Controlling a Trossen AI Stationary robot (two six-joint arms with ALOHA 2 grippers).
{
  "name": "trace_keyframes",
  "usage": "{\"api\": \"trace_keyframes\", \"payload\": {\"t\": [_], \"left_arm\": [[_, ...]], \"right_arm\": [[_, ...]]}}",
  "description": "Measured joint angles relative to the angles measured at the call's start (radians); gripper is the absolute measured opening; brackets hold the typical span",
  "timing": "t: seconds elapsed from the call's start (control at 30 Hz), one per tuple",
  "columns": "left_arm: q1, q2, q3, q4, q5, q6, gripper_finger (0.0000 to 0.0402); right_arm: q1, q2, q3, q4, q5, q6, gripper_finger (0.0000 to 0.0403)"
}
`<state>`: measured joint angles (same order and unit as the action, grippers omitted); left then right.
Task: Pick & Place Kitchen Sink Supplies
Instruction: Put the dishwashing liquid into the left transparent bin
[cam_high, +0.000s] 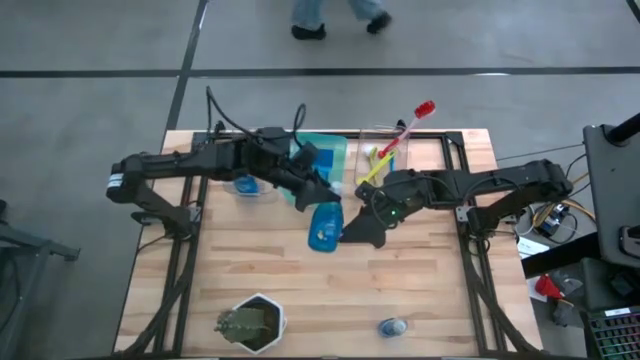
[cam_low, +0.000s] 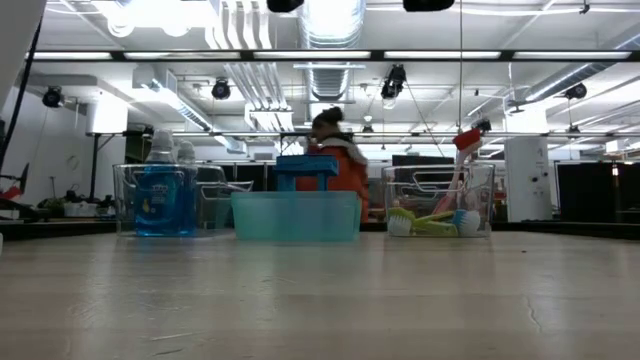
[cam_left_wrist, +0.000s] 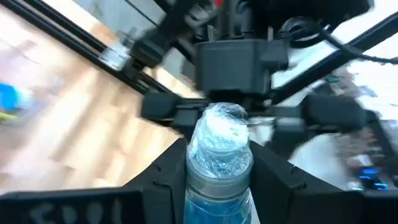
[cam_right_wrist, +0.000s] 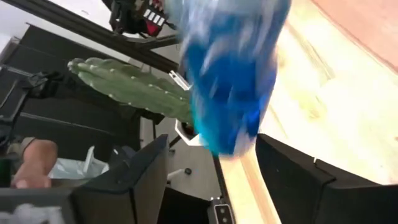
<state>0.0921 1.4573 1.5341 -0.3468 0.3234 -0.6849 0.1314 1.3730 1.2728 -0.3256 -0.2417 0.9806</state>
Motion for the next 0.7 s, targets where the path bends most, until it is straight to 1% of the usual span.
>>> {"api": "trace_keyframes", "payload": {"t": [0.1, 0.23, 0.33, 0.43, 0.6, 0.7], "left_arm": [[0.015, -0.029, 0.0, -0.039, -0.026, 0.03, 0.0128], [0.035, -0.082, 0.0, -0.091, -0.089, 0.077, 0.0131], [0.052, -0.136, 0.0, -0.143, -0.162, 0.124, 0.0131], [0.064, -0.192, 0.0, -0.2, -0.269, 0.181, 0.0131], [0.071, -0.29, 0.0, -0.295, -0.493, 0.275, 0.0134], [0.071, -0.337, -0.003, -0.348, -0.613, 0.337, 0.0133]], "right_arm": [[0.0, -0.015, 0.0, -0.005, -0.003, 0.001, 0.0247], [0.0, -0.024, 0.0, -0.021, -0.003, 0.002, 0.0255], [-0.001, -0.032, 0.0, -0.023, -0.002, 0.002, 0.0256], [-0.001, -0.034, 0.0, -0.027, 0.002, -0.01, 0.0251], [-0.001, -0.034, 0.0, -0.031, 0.007, -0.016, 0.0244], [-0.001, -0.034, 0.0, -0.031, 0.027, -0.016, 0.024]]}}
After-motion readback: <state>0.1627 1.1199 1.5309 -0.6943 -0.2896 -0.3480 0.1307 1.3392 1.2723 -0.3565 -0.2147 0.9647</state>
